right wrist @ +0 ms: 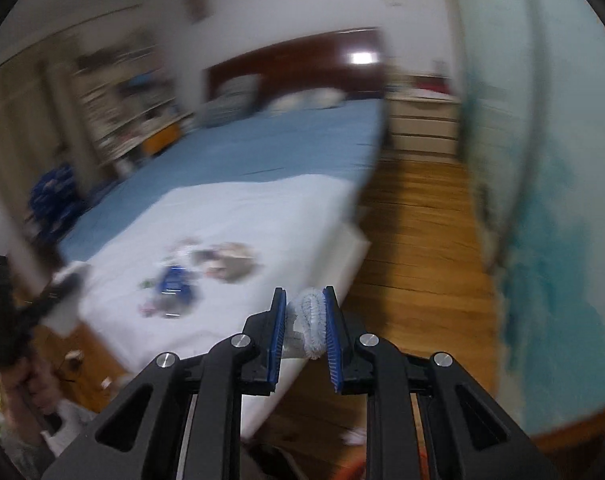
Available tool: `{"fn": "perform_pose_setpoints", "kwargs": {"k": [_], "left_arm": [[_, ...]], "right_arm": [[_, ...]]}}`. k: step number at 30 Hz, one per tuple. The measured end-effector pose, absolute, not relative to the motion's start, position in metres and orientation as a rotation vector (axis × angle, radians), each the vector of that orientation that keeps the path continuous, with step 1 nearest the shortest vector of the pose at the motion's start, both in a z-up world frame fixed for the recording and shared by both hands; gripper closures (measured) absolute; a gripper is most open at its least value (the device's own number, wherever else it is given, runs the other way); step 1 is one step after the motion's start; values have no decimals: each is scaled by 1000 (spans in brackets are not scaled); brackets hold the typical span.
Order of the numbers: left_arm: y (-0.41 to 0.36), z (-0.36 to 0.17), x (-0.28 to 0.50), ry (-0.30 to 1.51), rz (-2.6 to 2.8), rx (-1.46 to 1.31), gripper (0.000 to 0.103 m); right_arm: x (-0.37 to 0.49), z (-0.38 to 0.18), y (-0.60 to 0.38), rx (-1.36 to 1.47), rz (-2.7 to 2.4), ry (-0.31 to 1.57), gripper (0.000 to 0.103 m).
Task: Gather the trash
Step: 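Carry the wrapper to the red wastebasket and open the left gripper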
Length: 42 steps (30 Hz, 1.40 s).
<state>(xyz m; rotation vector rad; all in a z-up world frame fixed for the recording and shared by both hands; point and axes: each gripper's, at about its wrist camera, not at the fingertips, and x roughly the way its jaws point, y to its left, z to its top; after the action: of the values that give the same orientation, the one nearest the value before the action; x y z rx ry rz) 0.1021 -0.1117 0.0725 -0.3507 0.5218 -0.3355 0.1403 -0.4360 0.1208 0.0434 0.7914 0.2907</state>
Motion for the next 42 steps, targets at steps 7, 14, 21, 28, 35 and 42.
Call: {"fn": "perform_pose_setpoints", "kwargs": {"k": [7, 14, 21, 28, 35, 42], "left_arm": [[-307, 32, 150, 804, -614, -176, 85], [-450, -112, 147, 1264, -772, 81, 85], [-474, -165, 147, 1453, -747, 200, 85], [-484, -175, 147, 1525, -703, 203, 85], [-486, -181, 147, 1557, -682, 195, 79], [-480, -180, 150, 1561, -649, 155, 59]], "right_arm": [[91, 17, -571, 135, 81, 1026, 82], [19, -108, -629, 253, -48, 1285, 82], [9, -132, -618, 279, -53, 1300, 81], [21, -136, -602, 253, -46, 1290, 79], [24, -129, -602, 208, -97, 1271, 49], [24, -115, -601, 173, -133, 1256, 38]]}}
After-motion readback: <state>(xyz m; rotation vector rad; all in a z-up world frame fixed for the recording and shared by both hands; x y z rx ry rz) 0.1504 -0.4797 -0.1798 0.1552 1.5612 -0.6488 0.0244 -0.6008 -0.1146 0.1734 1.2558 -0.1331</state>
